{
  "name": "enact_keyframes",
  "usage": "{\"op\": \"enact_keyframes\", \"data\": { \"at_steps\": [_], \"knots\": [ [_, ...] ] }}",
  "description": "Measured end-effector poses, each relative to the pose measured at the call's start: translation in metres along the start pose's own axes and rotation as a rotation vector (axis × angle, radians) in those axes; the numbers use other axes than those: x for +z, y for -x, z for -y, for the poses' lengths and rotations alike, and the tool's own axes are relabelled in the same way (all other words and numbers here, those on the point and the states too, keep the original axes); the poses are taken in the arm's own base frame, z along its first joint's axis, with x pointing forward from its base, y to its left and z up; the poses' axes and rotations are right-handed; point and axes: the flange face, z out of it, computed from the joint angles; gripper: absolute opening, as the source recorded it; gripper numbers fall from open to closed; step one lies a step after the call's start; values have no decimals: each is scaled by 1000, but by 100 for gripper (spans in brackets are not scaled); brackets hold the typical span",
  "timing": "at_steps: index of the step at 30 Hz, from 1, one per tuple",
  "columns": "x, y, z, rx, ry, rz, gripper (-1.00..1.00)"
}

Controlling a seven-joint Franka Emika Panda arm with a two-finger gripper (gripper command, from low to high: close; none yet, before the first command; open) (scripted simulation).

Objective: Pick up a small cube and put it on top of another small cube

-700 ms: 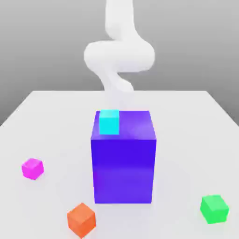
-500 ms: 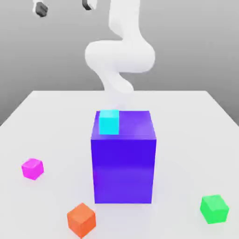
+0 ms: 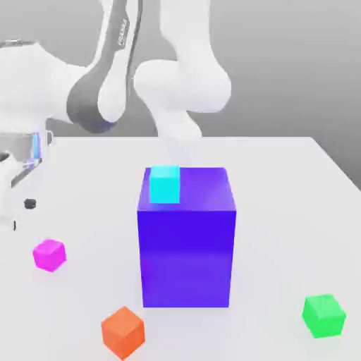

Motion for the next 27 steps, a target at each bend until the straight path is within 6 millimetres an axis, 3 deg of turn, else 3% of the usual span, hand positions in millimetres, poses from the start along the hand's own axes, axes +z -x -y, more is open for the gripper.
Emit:
{"op": "enact_keyframes", "data": {
  "at_steps": [2, 8, 9, 15, 17, 23, 24, 27],
  "knots": [
    [30, -23, -14, 122, 51, -11, 0],
    [92, -27, -24, 159, 71, -17, 0],
    [100, -27, -25, 159, 71, -17, -100],
    [104, -27, -26, 159, 70, -17, -100],
    [95, -27, -24, 159, 70, -16, -100],
    [40, -23, -16, 152, 59, -8, -100],
    [29, -11, -7, 122, 39, 7, -100],
    [9, 62, 0, -72, 11, 43, -100]
  ]
}}
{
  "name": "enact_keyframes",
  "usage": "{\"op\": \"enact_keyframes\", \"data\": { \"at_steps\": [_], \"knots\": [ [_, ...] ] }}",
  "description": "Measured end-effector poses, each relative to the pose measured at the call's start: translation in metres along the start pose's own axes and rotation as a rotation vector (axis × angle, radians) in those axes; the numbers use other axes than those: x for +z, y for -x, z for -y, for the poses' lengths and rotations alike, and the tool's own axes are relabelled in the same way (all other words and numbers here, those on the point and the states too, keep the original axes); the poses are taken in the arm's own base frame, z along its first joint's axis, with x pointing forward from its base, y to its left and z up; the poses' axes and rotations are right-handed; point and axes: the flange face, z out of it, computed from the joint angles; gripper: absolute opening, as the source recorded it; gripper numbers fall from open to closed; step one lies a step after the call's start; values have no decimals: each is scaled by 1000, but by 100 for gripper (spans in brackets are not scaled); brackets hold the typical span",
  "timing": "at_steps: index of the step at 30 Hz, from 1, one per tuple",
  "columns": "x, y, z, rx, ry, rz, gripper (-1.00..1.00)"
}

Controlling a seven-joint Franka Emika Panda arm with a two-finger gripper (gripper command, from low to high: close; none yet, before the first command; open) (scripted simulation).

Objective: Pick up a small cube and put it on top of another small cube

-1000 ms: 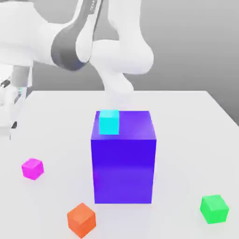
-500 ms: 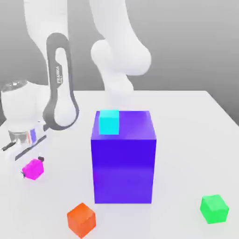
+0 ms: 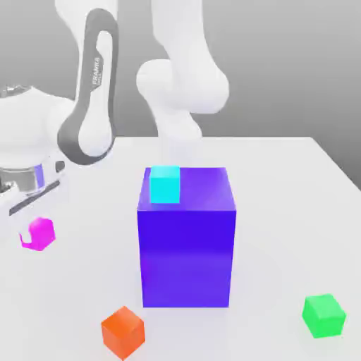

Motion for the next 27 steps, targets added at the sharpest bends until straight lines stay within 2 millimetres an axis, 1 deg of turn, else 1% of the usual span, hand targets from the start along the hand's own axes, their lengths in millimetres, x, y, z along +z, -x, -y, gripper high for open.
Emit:
{"op": "enact_keyframes", "data": {
  "at_steps": [3, 6, 7, 9, 10, 12, 15, 17, 18, 19, 20, 21, 23, 24, 27],
  "knots": [
    [-12, 81, -8, -212, -6, 29, -100],
    [-25, 161, -33, -425, -9, 60, -100],
    [-27, 188, -49, -504, -3, 65, -100],
    [-27, 239, -91, -669, 15, 65, -100],
    [-27, 260, -113, -747, 25, 62, -100],
    [-28, 295, -158, -890, 41, 58, -100],
    [-30, 333, -228, -1087, 58, 51, -100],
    [-32, 352, -277, -1216, 67, 46, -100],
    [-31, 357, -304, -1283, 73, 37, -100],
    [-24, 362, -332, -1351, 79, 25, -100],
    [-14, 365, -351, -1398, 82, 17, -100],
    [-2, 366, -362, -1422, 84, 14, -100],
    [24, 366, -371, -1440, 86, 11, -100],
    [34, 365, -373, -1444, 86, 9, 100],
    [34, 365, -373, -1444, 86, 9, 100]
  ]
}}
